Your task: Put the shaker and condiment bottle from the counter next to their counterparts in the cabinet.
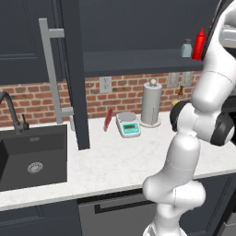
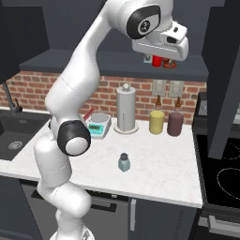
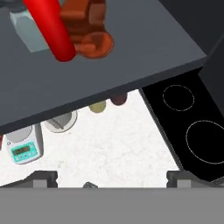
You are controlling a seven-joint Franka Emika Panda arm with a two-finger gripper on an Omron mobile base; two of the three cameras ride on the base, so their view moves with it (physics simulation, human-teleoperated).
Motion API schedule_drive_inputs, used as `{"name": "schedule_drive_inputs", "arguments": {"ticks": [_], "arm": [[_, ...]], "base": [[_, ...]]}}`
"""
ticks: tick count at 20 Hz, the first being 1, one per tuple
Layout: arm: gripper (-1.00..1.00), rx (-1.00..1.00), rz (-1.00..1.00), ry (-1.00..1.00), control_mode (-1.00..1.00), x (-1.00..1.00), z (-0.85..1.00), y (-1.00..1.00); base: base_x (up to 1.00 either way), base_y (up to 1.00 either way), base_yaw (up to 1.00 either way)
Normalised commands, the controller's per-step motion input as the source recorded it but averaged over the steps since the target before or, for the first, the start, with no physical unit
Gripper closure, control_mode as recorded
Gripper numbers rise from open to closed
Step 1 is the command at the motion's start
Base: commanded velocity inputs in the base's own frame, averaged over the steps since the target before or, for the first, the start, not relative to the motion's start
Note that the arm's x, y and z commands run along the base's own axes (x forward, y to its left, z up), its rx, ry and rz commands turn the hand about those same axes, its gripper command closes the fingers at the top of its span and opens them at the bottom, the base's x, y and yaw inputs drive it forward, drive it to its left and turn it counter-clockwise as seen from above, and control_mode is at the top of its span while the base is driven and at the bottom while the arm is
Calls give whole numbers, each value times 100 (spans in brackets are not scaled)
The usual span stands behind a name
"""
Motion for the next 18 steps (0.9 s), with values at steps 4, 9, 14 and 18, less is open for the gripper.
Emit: {"name": "schedule_drive_inputs", "arguments": {"ticks": [4, 9, 14, 18], "arm": [[-100, 0, 5, 2, -100, -79, -1, 63], [-100, 0, 2, 0, -100, -92, -1, 47], [-100, 0, -4, -1, -100, -100, -15, 17], [-100, -2, -16, 0, -100, -100, -39, 33]], "base": [[0, 0, 0], [0, 0, 0], [0, 0, 0], [0, 0, 0]]}}
